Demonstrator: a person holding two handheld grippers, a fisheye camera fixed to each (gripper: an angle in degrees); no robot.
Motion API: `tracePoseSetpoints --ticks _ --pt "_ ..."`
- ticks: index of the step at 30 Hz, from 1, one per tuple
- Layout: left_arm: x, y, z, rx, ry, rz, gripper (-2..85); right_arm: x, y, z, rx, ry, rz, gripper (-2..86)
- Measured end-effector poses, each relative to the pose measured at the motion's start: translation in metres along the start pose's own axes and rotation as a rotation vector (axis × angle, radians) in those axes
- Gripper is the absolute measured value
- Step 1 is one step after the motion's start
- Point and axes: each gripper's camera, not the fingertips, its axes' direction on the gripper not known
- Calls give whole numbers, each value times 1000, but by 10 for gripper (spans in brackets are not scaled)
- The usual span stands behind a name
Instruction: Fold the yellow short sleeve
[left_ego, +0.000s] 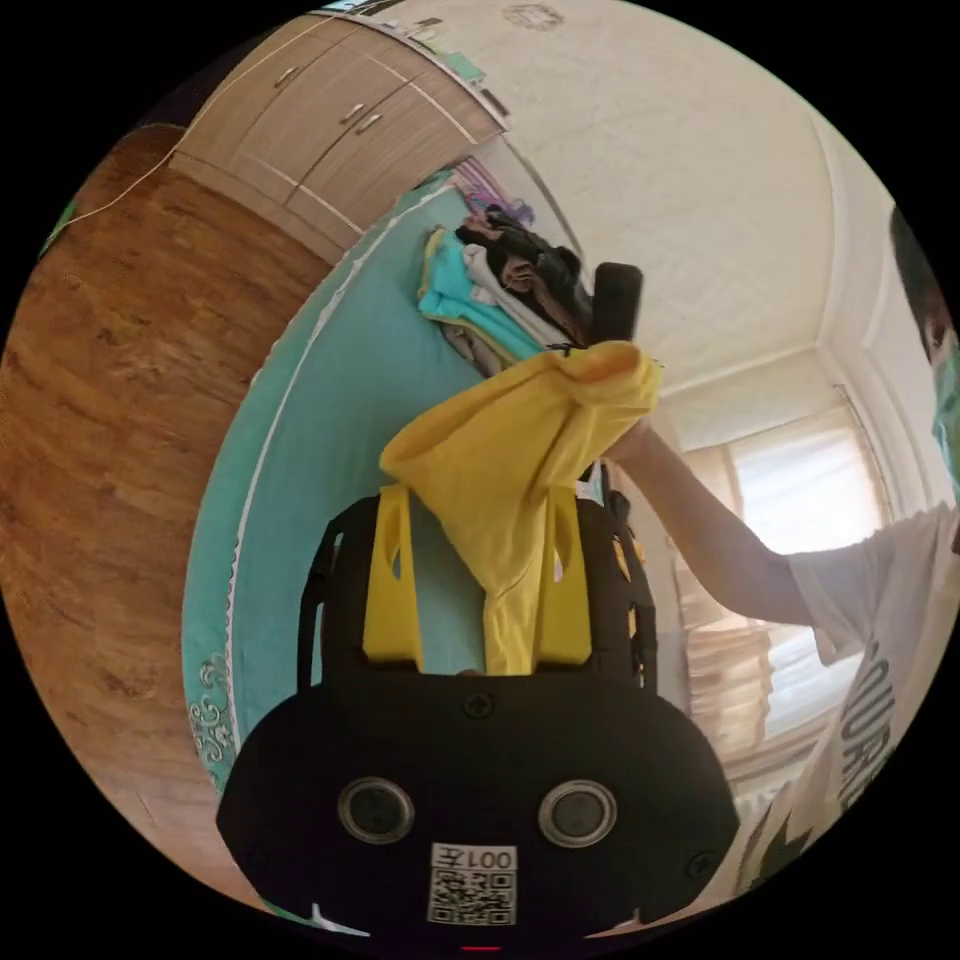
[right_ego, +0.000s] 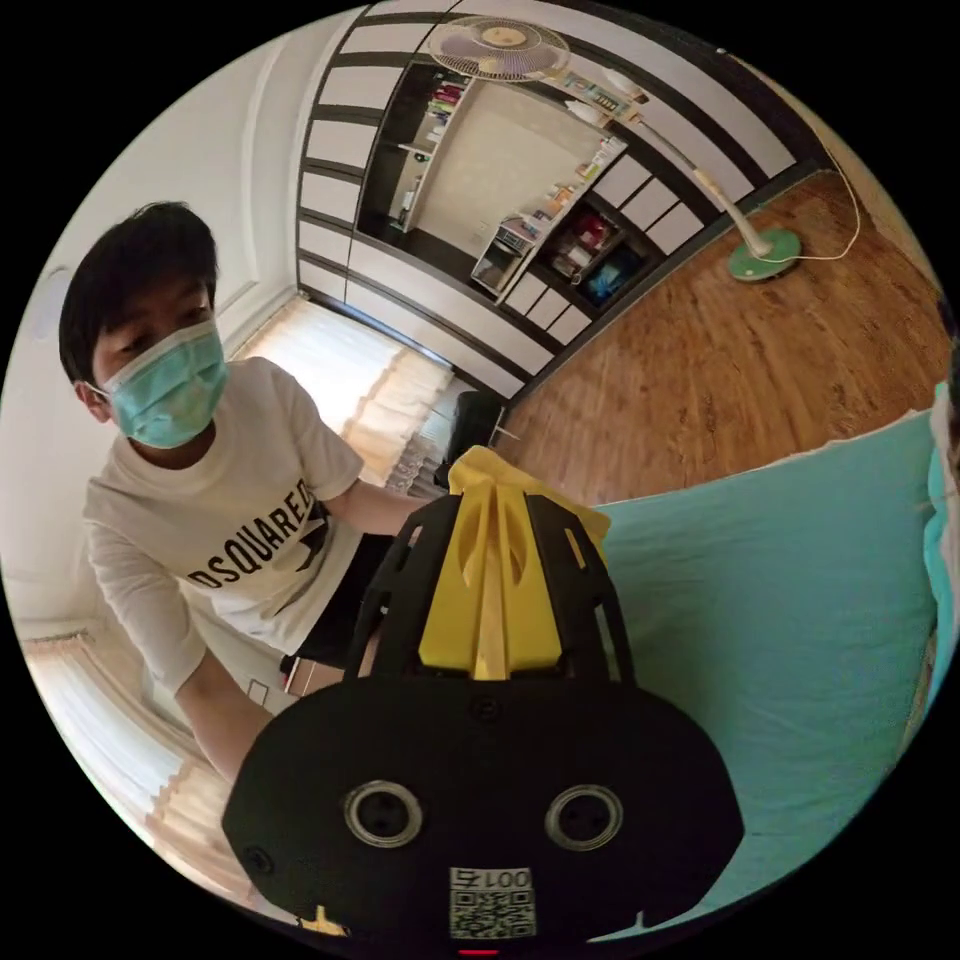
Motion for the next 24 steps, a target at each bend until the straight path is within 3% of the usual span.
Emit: tracePoseSetpoints --ticks 2,4,5,9,13,19,24 --pt "-8 -6 -13 10 66 59 113 18 8 -8 -7 -36 4 10" --pt "-23 -14 -30 30 165 88 16 42 18 -15 -43 -57 31 11" --pt "-28 -15 -34 36 175 78 10 47 21 -17 -50 -39 43 12" --pt "-52 -15 -63 58 94 -17 -10 69 40 -38 -46 229 134 19" --pt "-65 -16 -82 3 -98 -44 -10 74 62 -38 -62 438 150 54" --pt "-97 -17 -91 -52 -205 -122 -9 116 90 -3 -74 438 234 123" --pt "-117 -19 -96 -70 -226 -123 -10 146 90 49 -136 457 255 100"
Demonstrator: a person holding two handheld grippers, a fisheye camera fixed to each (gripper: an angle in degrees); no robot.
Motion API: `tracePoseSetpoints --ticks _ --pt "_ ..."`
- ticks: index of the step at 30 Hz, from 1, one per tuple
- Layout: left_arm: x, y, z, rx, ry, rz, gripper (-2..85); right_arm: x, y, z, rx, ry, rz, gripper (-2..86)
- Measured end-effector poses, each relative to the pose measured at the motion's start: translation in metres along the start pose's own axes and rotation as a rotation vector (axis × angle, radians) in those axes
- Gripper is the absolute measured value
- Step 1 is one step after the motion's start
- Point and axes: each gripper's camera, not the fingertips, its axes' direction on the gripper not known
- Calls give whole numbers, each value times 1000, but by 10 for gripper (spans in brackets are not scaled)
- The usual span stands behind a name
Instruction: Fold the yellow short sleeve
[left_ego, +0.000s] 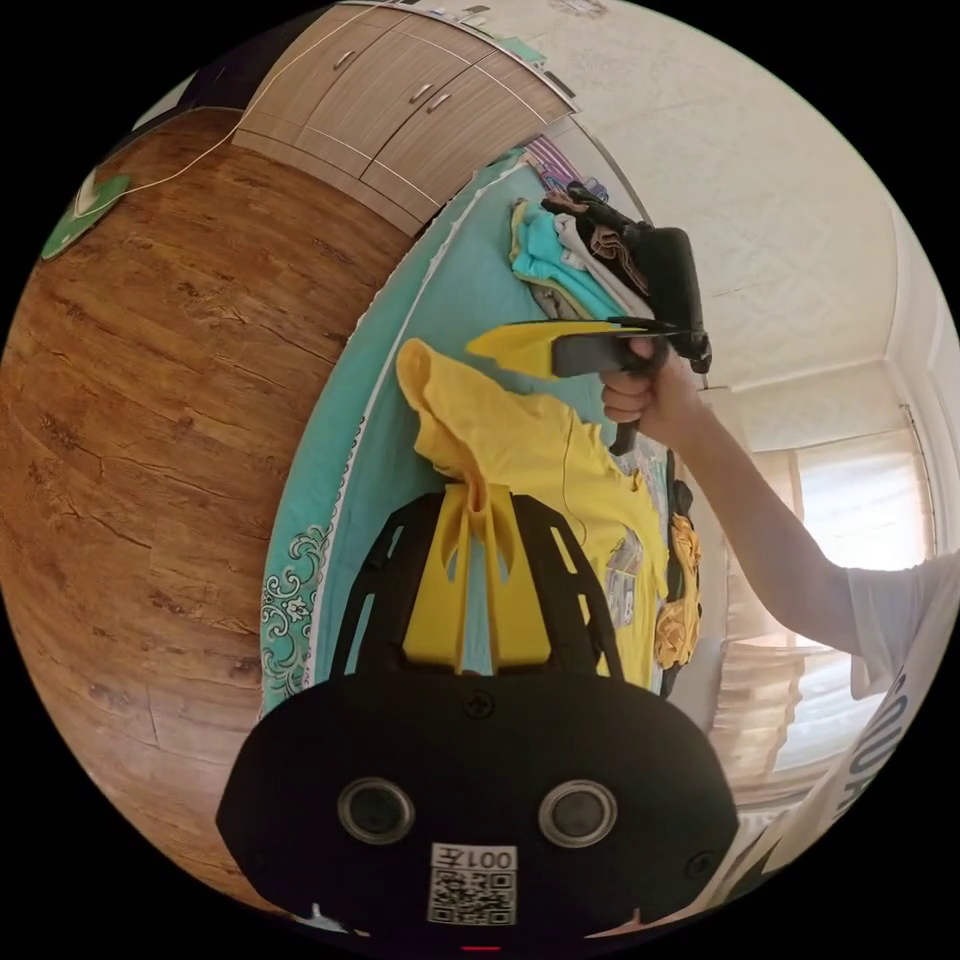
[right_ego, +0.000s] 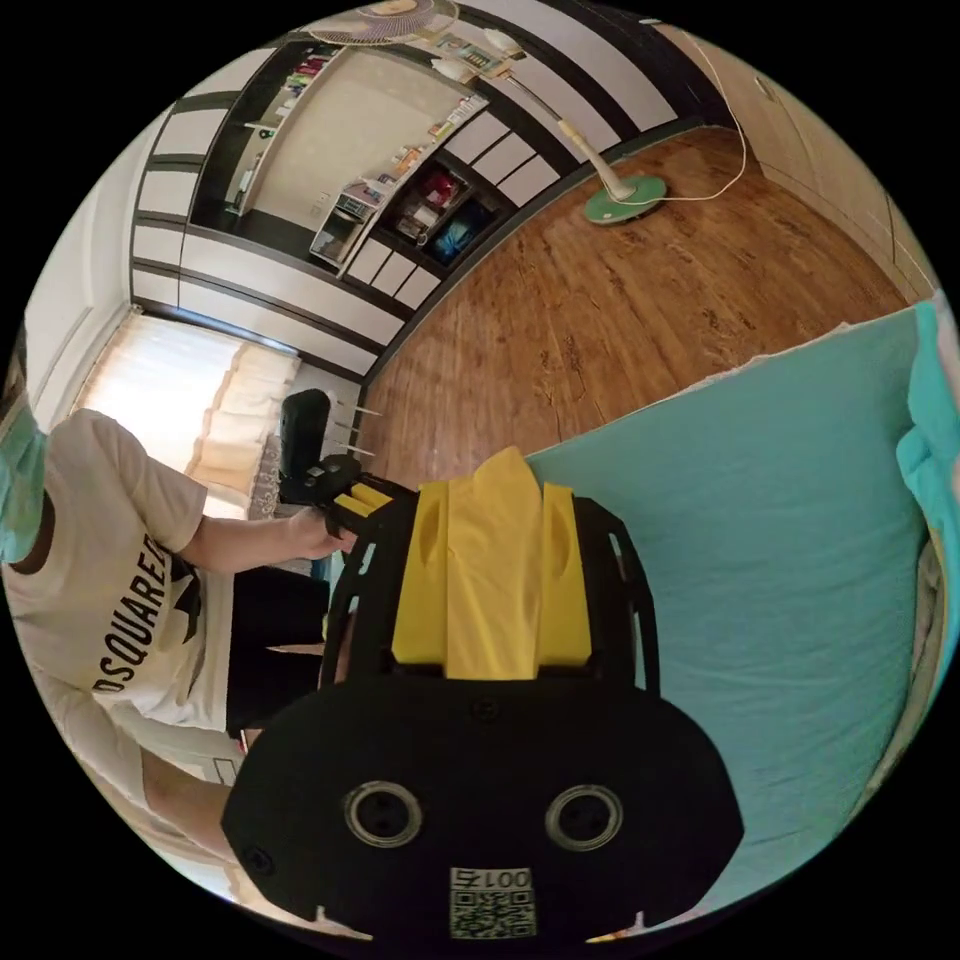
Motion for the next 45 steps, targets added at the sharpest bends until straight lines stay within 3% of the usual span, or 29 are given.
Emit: tracePoseSetpoints --ticks 2,9,17,21,28,32,37,42,45 --pt "-6 -4 -1 9 6 6 -10 -2 -6 28 -76 81 15 62" --pt "-35 -21 -9 64 11 -8 17 -48 -3 51 45 405 -41 11" --pt "-56 -51 22 35 47 23 25 -70 2 67 113 449 29 6" --pt "-56 -57 33 13 -14 50 -5 -94 2 94 121 539 76 4" --pt "-62 -53 49 -5 -97 44 -9 -146 -12 144 105 530 88 3" --pt "-68 -54 66 -23 -88 45 -9 -188 1 132 288 624 199 4" --pt "-76 -49 81 -42 -88 22 -9 -306 109 89 525 824 369 10" --pt "-81 -26 89 -100 -99 -9 -5 -420 254 100 303 1036 705 26" --pt "-66 12 105 -228 -1 58 11 -502 351 135 226 901 1000 52"
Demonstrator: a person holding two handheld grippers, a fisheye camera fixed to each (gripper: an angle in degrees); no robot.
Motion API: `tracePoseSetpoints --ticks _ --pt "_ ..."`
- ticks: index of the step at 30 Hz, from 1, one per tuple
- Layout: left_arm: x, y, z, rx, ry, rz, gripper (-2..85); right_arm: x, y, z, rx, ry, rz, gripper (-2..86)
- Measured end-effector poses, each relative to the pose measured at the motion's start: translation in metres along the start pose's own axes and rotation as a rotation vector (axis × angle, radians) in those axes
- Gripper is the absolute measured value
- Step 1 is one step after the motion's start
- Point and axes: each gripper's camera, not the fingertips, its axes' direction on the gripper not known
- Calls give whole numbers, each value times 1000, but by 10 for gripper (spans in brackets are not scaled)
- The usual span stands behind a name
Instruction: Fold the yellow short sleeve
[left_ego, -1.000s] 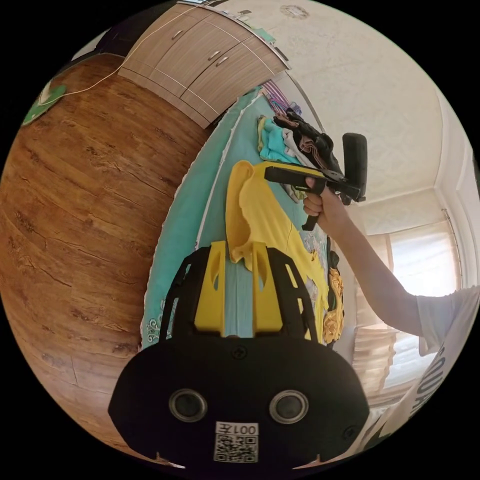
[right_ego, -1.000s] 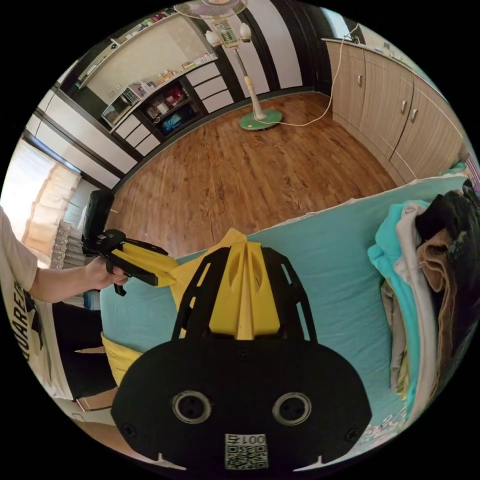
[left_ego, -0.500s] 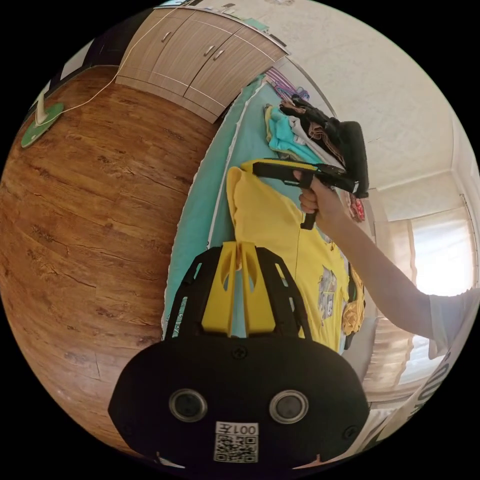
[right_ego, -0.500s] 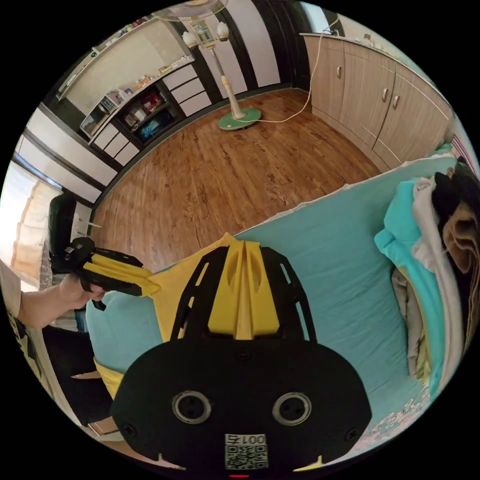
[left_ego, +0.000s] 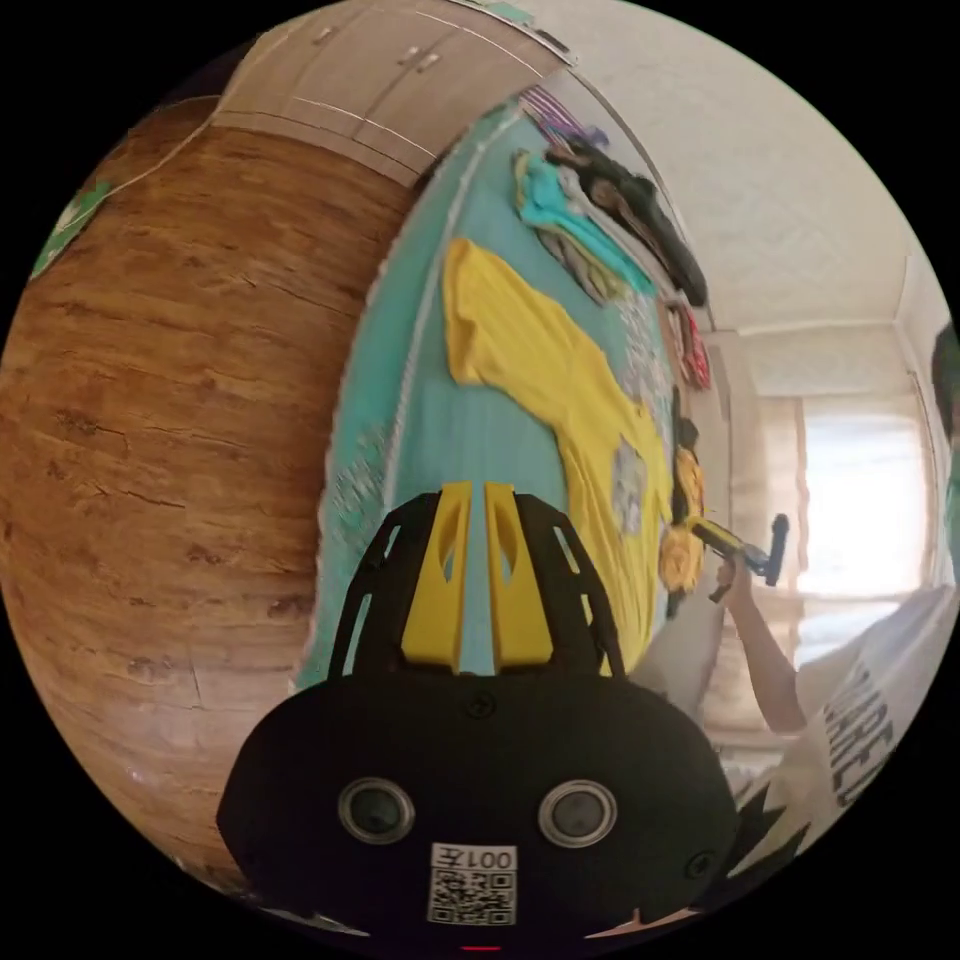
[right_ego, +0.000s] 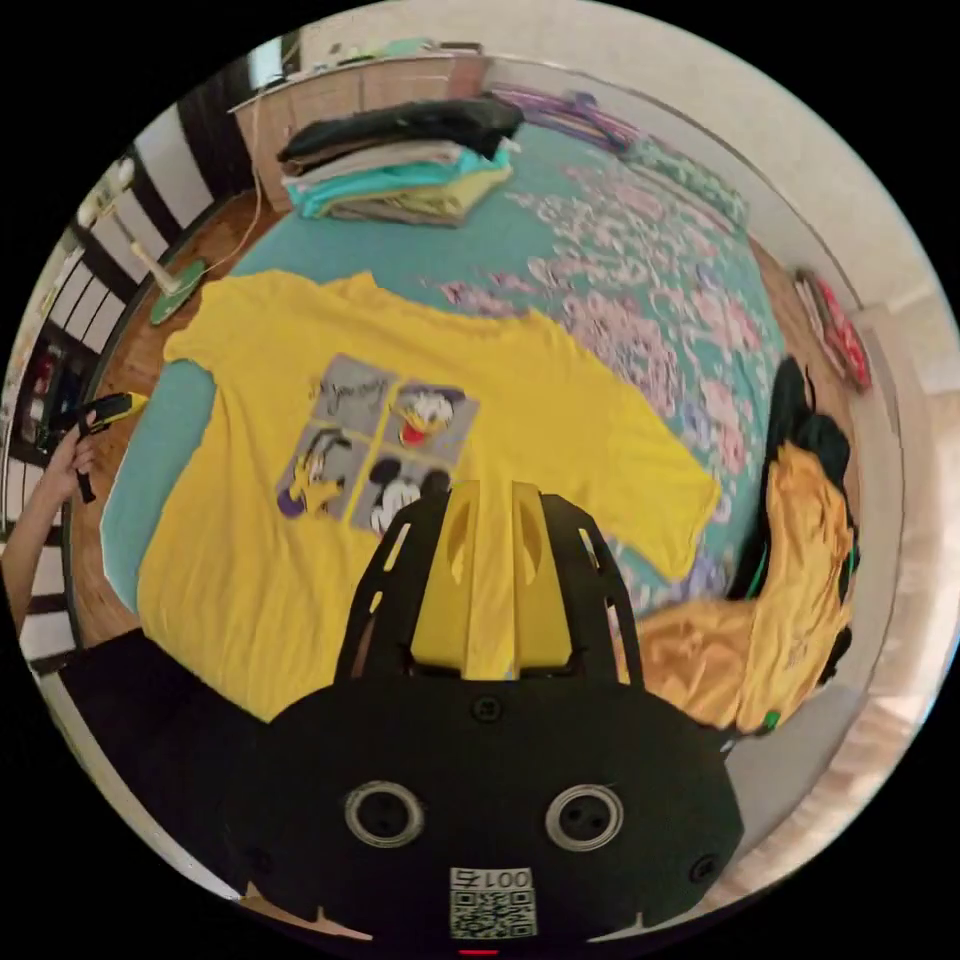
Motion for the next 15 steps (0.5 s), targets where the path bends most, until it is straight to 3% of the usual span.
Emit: tracePoseSetpoints --ticks 5,7,11,15 --pt "41 66 58 -336 78 124 44 10 184 -32 -130 -159 322 83" --pt "56 93 86 -466 72 135 47 0 240 -41 -122 -315 423 77" --pt "77 118 128 -569 -1 197 43 -40 282 -46 -215 -324 362 87" --pt "86 127 163 -541 -107 184 12 -73 311 -85 -170 -265 365 75"
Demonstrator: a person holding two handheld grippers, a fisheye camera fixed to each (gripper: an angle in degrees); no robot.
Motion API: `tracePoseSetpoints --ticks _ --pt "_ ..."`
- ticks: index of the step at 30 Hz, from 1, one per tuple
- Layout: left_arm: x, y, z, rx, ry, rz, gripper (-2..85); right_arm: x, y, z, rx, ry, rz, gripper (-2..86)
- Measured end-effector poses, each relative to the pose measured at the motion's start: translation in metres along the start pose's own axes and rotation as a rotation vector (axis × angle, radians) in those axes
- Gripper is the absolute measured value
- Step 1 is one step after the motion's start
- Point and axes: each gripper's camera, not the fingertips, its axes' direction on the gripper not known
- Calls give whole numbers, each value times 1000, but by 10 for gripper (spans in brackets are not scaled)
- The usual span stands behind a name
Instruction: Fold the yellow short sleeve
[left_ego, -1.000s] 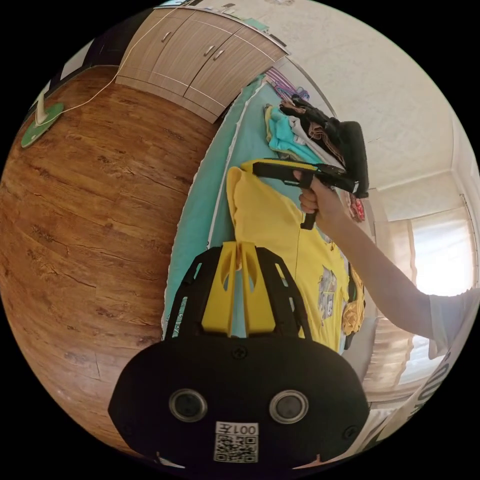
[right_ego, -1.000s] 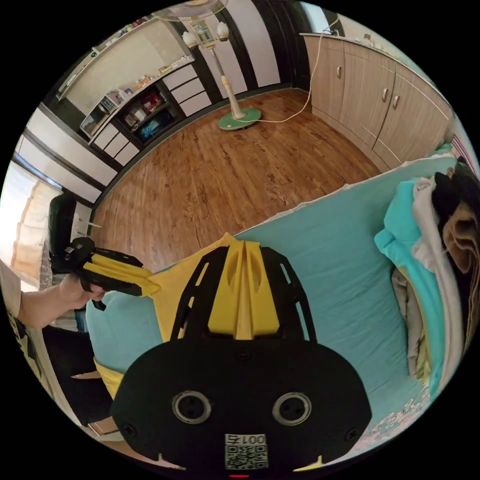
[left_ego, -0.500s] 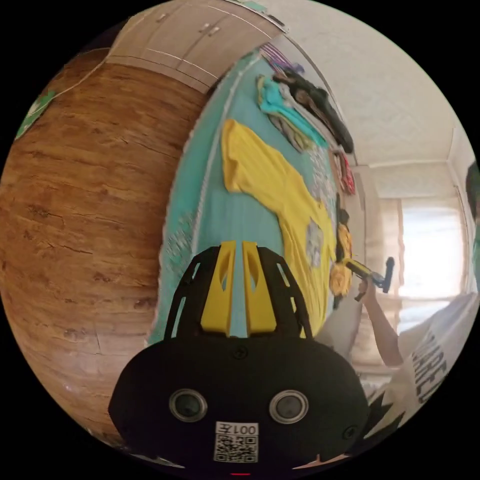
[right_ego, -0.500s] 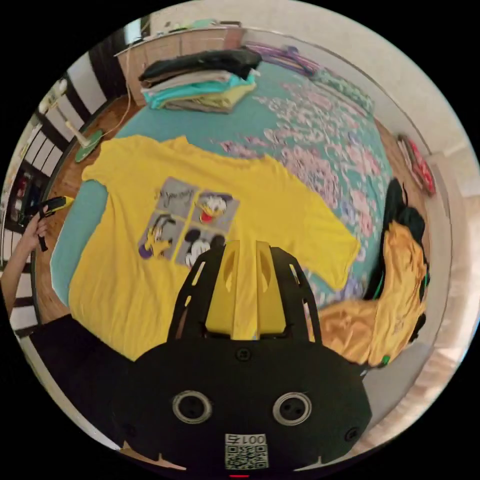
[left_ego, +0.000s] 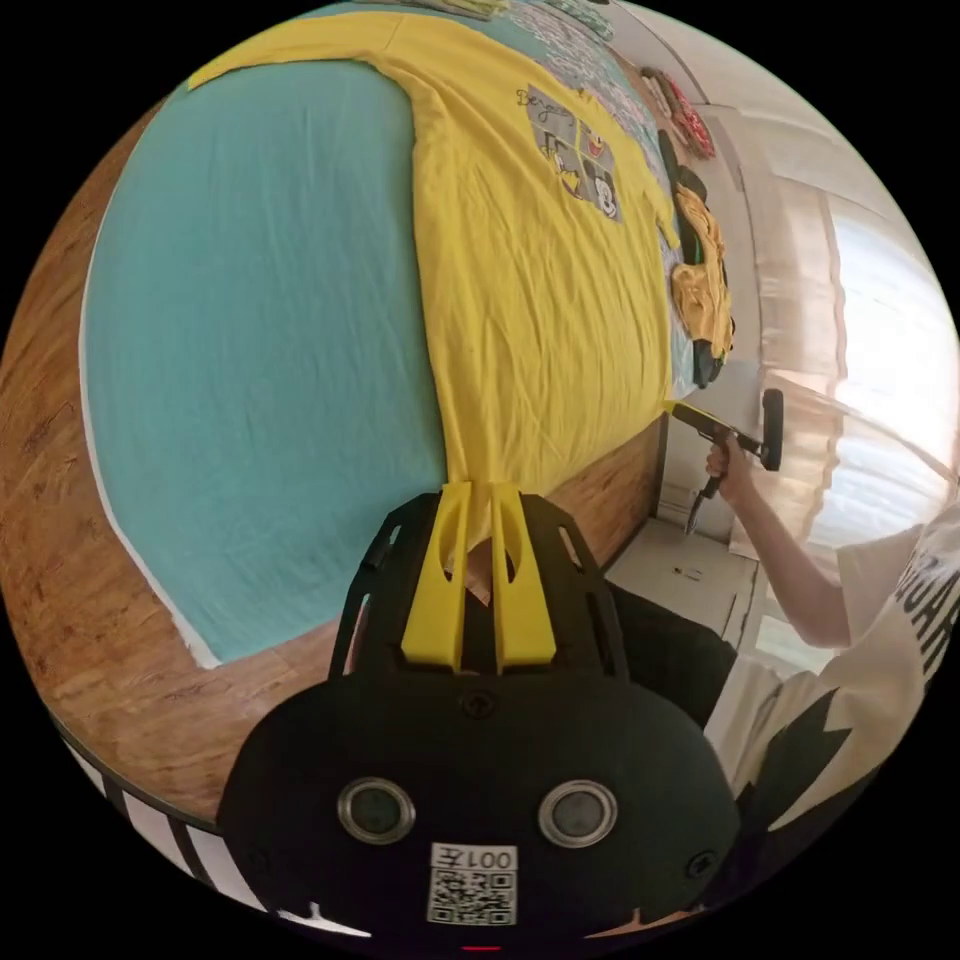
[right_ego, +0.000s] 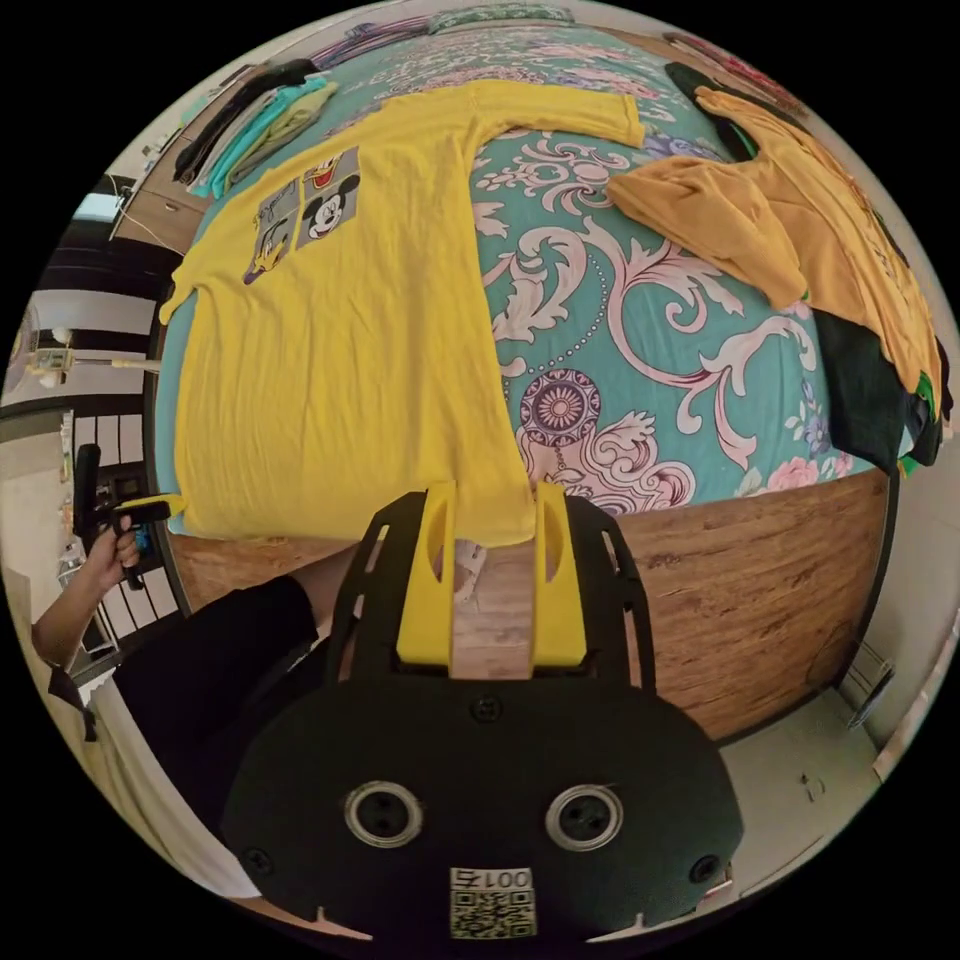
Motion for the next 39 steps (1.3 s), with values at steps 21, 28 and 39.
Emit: tracePoseSetpoints --ticks 21,28,39 --pt "70 9 149 251 66 -183 -9 -110 184 -146 -65 -126 -79 15" --pt "136 -12 171 91 -326 -47 7 -166 206 -262 -31 289 -248 23" --pt "396 -233 296 369 -345 653 63 -162 -2 -385 288 331 -567 109"
